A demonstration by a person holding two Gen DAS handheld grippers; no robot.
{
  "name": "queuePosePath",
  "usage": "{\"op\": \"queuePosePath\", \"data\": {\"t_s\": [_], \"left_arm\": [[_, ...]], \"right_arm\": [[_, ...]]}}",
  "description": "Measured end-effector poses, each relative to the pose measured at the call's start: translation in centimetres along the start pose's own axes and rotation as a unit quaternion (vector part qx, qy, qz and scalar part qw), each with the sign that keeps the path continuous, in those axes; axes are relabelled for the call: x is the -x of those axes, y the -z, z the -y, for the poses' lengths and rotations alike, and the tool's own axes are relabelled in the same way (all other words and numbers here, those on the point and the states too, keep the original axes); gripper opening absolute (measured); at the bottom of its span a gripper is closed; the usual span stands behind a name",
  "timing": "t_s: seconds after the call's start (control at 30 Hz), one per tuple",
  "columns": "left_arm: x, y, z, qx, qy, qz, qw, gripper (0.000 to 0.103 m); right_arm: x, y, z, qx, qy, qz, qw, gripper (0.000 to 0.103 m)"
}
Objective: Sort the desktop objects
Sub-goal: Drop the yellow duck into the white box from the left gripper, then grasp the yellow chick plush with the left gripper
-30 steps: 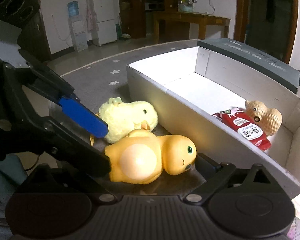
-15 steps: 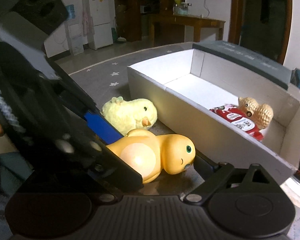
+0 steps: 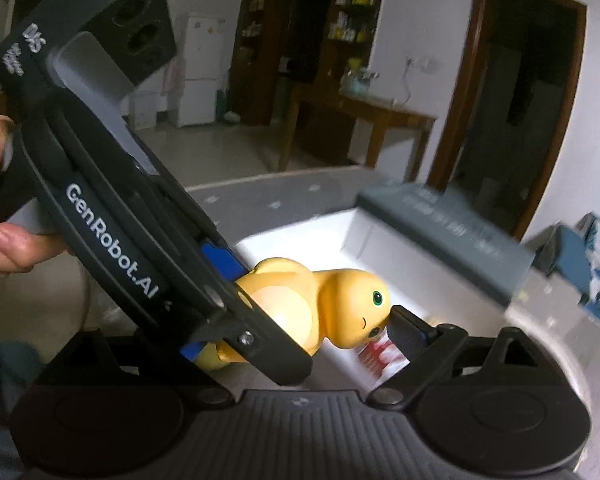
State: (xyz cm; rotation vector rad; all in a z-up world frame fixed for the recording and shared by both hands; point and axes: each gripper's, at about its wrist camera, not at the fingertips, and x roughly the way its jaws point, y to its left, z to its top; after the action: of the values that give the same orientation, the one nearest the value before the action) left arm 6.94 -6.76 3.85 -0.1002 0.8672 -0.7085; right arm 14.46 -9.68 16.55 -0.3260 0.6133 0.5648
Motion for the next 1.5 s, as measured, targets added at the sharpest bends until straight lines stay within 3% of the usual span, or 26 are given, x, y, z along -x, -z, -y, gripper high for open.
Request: {"op": "queuePosePath", "data": {"t_s": [0.27, 0.47, 0.67, 0.97, 1.17, 1.33, 1.5], "left_arm": [[-2.8, -3.6, -5.1, 0.03, -0.04, -0.008, 0.9987, 0.056], [-3.0, -3.0, -7.9, 0.059, -0.049, -0.014, 0.9969, 0.056], [-0.7, -1.3, -8.1, 0.065, -0.056, 0.002, 0.9963, 0.056], [2.9, 1.8, -6.7, 0.06, -0.069, 0.021, 0.9956, 0.056], [4.8, 5.6, -6.0, 0.066, -0.077, 0.005, 0.9949, 0.056], [5.0, 8.4, -6.5, 0.098, -0.076, -0.018, 0.9921, 0.056], [3.6, 9.6, -7.3, 0.127, -0.07, -0.042, 0.9885, 0.056]], "right_arm": [[-7.3, -2.2, 5.0, -0.041, -0.004, -0.039, 0.998, 0.094], [-12.4, -1.6, 7.3, -0.084, -0.025, -0.093, 0.992, 0.095], [-14.6, -0.8, 7.4, -0.086, -0.024, -0.132, 0.987, 0.095], [-13.1, -1.8, 6.8, -0.081, -0.022, -0.114, 0.99, 0.1], [-8.5, -2.8, 5.3, -0.066, -0.021, -0.07, 0.995, 0.097], [-4.0, -1.7, 2.4, -0.046, -0.058, -0.046, 0.996, 0.093], [-3.5, 0.6, -1.2, -0.011, -0.105, -0.065, 0.992, 0.088]]}}
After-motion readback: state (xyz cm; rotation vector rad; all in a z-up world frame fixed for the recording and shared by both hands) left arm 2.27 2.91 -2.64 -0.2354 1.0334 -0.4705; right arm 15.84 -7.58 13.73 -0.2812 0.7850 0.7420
